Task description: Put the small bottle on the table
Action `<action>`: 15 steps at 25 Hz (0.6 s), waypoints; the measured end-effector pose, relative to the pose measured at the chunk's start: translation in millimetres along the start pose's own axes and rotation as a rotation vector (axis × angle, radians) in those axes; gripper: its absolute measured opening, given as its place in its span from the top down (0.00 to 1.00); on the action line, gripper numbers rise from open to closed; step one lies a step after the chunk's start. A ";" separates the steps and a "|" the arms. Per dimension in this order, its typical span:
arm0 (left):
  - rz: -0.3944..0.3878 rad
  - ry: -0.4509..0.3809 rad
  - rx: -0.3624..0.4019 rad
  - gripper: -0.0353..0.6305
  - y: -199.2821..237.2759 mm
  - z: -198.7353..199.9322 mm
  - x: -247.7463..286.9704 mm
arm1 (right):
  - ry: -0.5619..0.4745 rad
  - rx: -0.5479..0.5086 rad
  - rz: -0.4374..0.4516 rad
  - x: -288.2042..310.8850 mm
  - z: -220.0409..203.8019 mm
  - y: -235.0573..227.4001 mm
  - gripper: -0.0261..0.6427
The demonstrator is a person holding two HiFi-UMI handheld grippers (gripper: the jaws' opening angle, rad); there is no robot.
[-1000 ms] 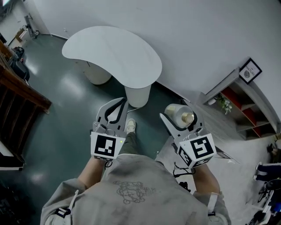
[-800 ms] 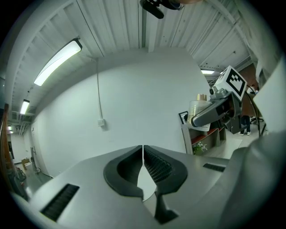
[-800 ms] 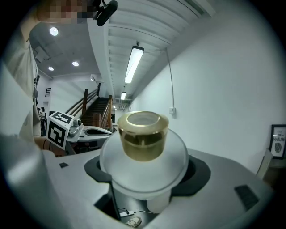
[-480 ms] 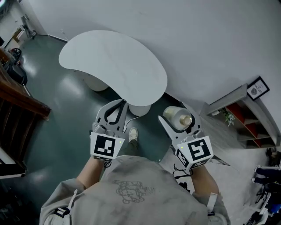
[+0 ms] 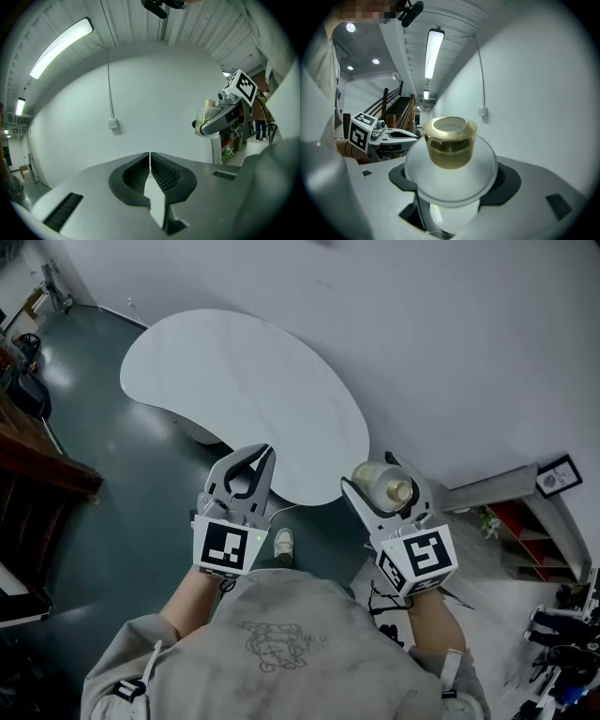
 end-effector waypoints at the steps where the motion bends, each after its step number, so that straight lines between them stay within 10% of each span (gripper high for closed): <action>1: 0.004 -0.001 -0.009 0.91 7.7 -0.5 4.3 | 0.002 -0.005 0.006 10.2 4.1 -1.8 0.44; 15: 0.097 0.000 -0.033 0.91 51.4 -5.3 60.6 | 0.020 -0.064 0.098 100.8 28.4 -52.6 0.44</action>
Point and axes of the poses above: the fingertips, and each gripper's own axes: x forward along the fingers, y to its left, z out of its top, the point moved 10 cm from there along -x, backward along the fingers, and after that the axes turned 3 degrees about y, right-handed, at the moved point
